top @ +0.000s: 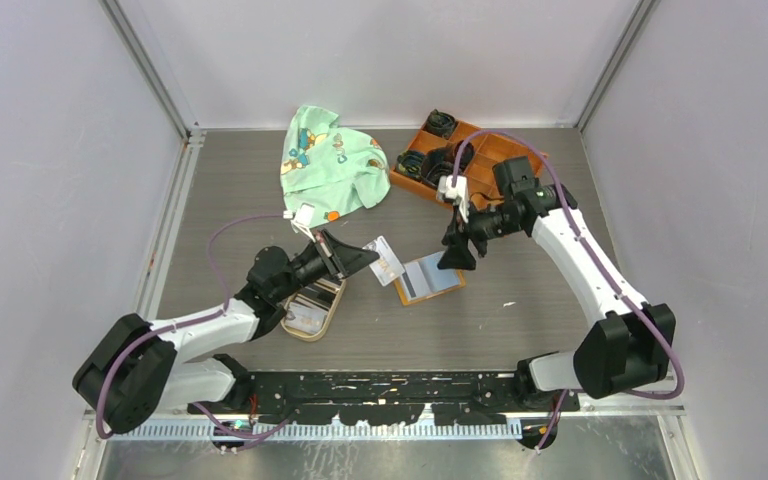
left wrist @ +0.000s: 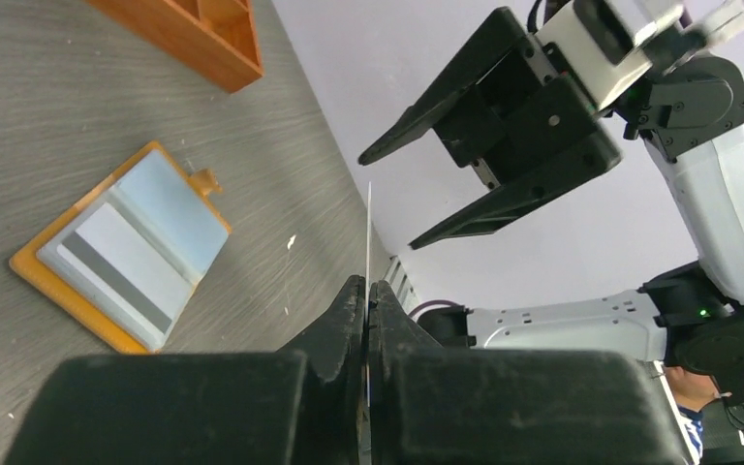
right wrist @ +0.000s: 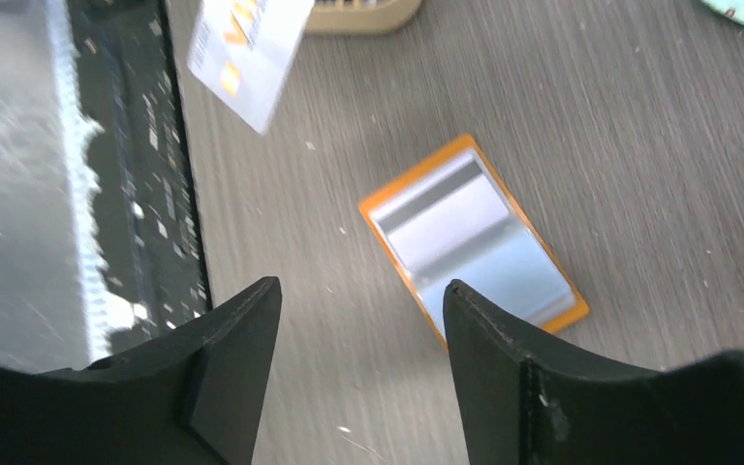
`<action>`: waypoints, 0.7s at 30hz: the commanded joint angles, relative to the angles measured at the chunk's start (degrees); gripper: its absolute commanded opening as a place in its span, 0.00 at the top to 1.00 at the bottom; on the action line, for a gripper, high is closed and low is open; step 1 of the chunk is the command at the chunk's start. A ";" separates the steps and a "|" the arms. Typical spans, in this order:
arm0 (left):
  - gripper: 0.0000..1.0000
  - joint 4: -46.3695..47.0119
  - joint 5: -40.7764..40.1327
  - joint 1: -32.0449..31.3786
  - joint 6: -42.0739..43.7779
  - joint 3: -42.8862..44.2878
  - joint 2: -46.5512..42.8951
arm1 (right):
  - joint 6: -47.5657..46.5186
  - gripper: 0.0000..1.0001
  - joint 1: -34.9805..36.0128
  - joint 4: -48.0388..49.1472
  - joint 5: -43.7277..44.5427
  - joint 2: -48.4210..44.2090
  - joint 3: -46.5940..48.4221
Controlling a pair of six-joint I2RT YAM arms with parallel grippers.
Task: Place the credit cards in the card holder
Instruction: Insert the credit card into the card holder.
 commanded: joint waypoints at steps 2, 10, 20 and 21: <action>1.00 -0.62 -1.68 -2.87 3.30 0.97 2.39 | -23.35 0.30 -0.38 -4.11 6.96 -0.18 -5.77; 1.00 0.80 -5.15 -7.14 3.88 3.46 11.50 | -31.77 0.24 -0.44 2.75 14.02 -0.18 -13.47; 1.00 3.45 -8.51 -9.40 2.85 7.62 22.20 | -38.84 0.18 -0.38 4.51 17.90 3.86 -16.97; 1.00 4.19 -8.48 -9.50 2.18 8.37 23.78 | -38.83 0.18 -0.31 4.47 18.23 4.76 -16.87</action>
